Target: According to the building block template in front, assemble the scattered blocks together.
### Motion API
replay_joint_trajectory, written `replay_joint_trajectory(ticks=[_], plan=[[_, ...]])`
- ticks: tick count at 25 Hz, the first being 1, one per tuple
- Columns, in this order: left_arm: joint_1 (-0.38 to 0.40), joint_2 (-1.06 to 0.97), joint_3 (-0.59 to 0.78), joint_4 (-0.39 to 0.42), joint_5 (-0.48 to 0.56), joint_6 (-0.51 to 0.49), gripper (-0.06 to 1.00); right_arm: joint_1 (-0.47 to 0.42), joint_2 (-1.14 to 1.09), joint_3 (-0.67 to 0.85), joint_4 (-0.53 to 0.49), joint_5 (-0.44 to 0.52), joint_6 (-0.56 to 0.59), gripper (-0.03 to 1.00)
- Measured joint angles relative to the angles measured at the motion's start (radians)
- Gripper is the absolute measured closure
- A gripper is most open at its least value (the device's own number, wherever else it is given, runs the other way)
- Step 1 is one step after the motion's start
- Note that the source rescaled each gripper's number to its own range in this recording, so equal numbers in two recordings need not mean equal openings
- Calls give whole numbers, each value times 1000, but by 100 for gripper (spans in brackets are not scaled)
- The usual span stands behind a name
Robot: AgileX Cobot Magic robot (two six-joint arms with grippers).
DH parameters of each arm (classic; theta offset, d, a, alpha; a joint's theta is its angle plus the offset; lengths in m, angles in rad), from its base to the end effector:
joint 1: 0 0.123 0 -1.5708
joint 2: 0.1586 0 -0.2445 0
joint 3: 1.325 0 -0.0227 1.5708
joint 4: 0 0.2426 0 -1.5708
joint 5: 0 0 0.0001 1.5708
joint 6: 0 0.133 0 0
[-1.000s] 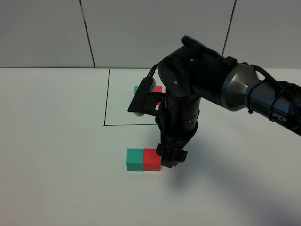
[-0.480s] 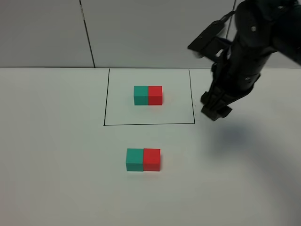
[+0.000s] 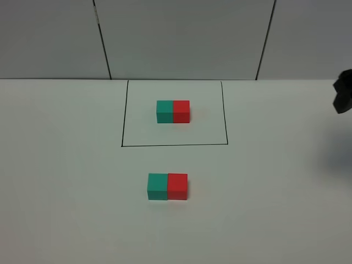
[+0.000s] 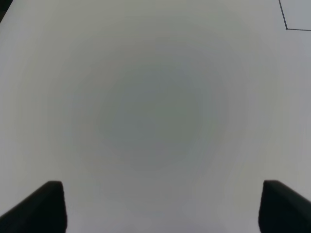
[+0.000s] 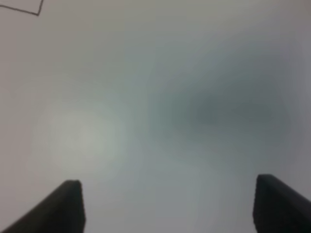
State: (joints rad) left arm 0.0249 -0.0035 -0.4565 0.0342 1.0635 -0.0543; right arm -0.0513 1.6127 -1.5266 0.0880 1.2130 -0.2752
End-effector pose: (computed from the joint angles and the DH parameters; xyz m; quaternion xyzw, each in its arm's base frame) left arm 0.0693 0.0057 0.2407 -0.0345 0.8634 0.0097 0.5033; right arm 0.3380 -0.0064 0.2615 -0.1021 0.9777 0.0137 0.1830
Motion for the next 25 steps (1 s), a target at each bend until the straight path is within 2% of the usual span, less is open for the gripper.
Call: replay_joint_trajectory(ticks=[6,13,19,25], plan=[[0,0,0,0,0,0,3,-81,-231,275,-9,-38,47,5],[0,0,0,0,0,0,3,-89,-541,575,-62,-90,140,7],[0,0,0,0,0,0,3,-89,-777,756,-78,-96,188,7],[0,0,0,0,0,0,3,-78,-1003,874,-78,-100,220,7]])
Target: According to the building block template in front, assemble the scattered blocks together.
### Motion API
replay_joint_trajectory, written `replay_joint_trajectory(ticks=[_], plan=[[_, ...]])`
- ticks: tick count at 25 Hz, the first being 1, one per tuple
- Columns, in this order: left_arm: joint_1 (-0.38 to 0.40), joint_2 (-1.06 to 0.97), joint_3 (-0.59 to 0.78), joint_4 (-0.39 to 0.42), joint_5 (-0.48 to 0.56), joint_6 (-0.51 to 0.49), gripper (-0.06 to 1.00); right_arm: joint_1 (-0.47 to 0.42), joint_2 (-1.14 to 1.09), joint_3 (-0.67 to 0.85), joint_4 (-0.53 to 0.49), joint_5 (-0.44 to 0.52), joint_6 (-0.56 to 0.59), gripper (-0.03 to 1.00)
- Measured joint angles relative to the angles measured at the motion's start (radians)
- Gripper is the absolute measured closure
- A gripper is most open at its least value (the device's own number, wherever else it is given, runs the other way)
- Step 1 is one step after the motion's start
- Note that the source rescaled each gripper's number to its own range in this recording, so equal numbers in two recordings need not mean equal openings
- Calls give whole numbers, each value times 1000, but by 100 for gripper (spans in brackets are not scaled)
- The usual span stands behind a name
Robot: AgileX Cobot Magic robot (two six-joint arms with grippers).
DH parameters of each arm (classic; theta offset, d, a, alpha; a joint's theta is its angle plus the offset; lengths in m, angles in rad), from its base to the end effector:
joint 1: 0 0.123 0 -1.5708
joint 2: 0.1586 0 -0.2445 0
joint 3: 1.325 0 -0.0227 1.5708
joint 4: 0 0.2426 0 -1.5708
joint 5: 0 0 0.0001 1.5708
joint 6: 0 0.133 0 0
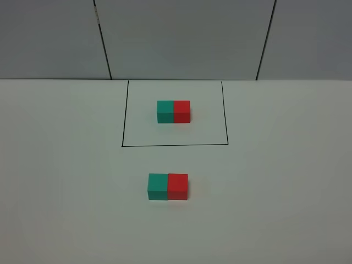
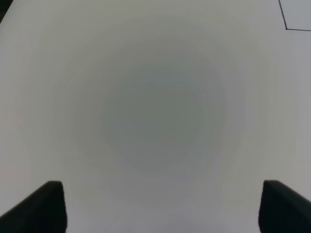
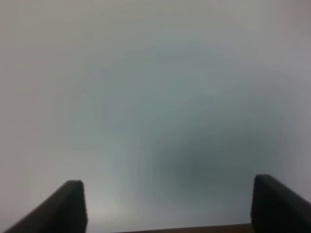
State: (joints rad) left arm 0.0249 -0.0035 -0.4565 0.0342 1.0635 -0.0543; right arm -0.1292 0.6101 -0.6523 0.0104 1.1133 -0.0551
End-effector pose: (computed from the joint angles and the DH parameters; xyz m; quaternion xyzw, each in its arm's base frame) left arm 0.0693 0.0057 0.2407 -0.0345 0.8634 0.0097 0.5033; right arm 0.1345 -0.0162 0.2360 0.0363 0.9566 -0.0215 0.2885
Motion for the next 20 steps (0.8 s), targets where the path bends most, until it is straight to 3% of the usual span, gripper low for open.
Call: replay_joint_trajectory(ticks=[7,20], plan=[[0,0,0,0,0,0,3,96,-128,79,-52,46,71,8],[0,0,0,0,0,0,3,111,-288,86,-53,11,105,23]])
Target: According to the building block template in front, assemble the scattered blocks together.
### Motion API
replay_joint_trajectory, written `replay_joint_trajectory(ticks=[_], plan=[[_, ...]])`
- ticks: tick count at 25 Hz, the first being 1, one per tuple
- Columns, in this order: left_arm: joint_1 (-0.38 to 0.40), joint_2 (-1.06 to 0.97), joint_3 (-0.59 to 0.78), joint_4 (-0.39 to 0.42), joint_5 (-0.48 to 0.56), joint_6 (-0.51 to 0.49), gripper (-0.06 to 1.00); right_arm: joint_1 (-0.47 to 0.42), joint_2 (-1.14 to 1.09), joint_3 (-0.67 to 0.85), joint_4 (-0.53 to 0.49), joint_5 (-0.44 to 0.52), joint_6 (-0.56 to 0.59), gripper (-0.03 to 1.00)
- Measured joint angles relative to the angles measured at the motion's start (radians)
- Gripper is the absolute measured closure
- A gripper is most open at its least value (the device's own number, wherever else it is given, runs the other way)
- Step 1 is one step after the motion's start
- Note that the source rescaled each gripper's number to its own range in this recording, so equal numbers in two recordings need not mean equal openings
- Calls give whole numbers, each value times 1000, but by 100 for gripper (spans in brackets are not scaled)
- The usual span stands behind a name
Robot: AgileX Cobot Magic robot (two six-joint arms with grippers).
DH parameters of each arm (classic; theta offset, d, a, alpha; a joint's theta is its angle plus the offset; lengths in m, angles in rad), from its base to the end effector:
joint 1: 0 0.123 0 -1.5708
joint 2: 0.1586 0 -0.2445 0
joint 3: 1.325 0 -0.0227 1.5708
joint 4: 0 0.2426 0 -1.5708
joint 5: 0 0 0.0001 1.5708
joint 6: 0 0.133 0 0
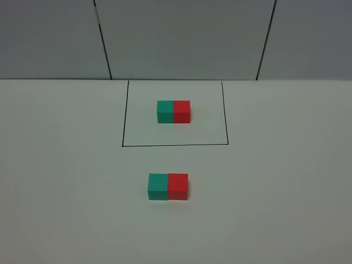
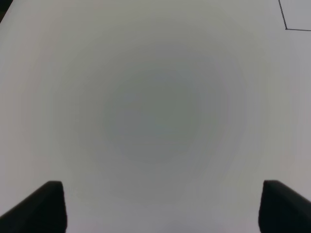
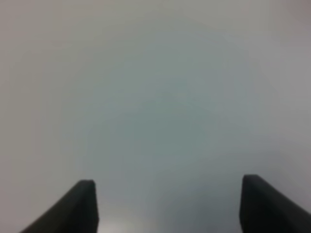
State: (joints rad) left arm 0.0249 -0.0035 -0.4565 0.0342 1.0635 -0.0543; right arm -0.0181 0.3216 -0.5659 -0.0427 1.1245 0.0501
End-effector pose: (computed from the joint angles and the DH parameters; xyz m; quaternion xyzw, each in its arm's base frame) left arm 0.0693 0.0057 0.2407 -0.0345 0.8634 0.0097 0.5033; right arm 0.0983 -0.0069 0.2416 0.0303 0.9246 -0.0152 0.3794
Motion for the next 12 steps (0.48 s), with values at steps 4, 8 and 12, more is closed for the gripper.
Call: replay_joint_trajectory(ticks=[4,8,12], plan=[[0,0,0,0,0,0,3,0,-32,23,0,-5,8,25],[0,0,0,0,0,0,3,0,-38,23,0,-12,9,25],[0,0,0,0,0,0,3,0,-41,23,-1,-33,18,25]])
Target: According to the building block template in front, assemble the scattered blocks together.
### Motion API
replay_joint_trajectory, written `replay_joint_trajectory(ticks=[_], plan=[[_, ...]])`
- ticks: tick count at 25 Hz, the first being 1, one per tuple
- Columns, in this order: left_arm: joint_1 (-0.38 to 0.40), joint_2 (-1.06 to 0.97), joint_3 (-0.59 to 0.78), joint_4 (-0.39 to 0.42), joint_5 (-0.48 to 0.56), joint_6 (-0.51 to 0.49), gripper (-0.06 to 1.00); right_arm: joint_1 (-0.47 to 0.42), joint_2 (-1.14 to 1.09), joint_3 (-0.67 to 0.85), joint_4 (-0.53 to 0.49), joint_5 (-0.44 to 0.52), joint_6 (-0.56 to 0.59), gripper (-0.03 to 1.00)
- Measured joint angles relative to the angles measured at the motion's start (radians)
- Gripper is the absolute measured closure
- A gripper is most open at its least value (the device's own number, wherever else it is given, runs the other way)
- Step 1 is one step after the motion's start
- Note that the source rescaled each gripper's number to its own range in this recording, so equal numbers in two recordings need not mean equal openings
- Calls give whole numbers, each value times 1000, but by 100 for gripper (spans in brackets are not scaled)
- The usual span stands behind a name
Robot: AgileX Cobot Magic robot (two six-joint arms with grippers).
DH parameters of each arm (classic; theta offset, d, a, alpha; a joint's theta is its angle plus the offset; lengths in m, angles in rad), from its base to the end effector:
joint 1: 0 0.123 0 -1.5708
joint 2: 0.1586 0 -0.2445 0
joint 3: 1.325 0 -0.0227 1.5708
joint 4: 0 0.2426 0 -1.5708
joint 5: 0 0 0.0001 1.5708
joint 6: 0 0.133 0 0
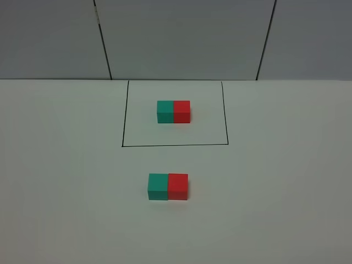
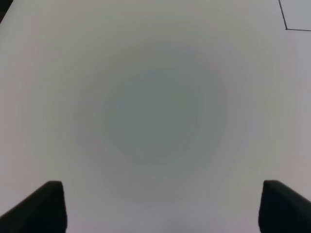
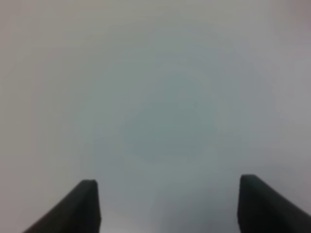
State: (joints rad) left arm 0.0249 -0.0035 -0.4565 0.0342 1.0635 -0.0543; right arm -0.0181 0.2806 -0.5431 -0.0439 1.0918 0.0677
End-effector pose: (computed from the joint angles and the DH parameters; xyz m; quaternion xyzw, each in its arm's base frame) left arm 0.0693 0.0057 0.2407 -0.0345 0.8634 0.0097 0.5033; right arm 0.0967 -0.0069 0.2416 0.0378 0.9144 -0.0119 0.4029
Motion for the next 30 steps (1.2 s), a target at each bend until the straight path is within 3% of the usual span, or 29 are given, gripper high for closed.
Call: replay_joint_trajectory(ticks=[19,30], plan=[[0,0,0,0,0,0,3,1,-131,40,-22,-28,1,22],[0,0,0,0,0,0,3,50,-241,40,-41,-29,20,22]])
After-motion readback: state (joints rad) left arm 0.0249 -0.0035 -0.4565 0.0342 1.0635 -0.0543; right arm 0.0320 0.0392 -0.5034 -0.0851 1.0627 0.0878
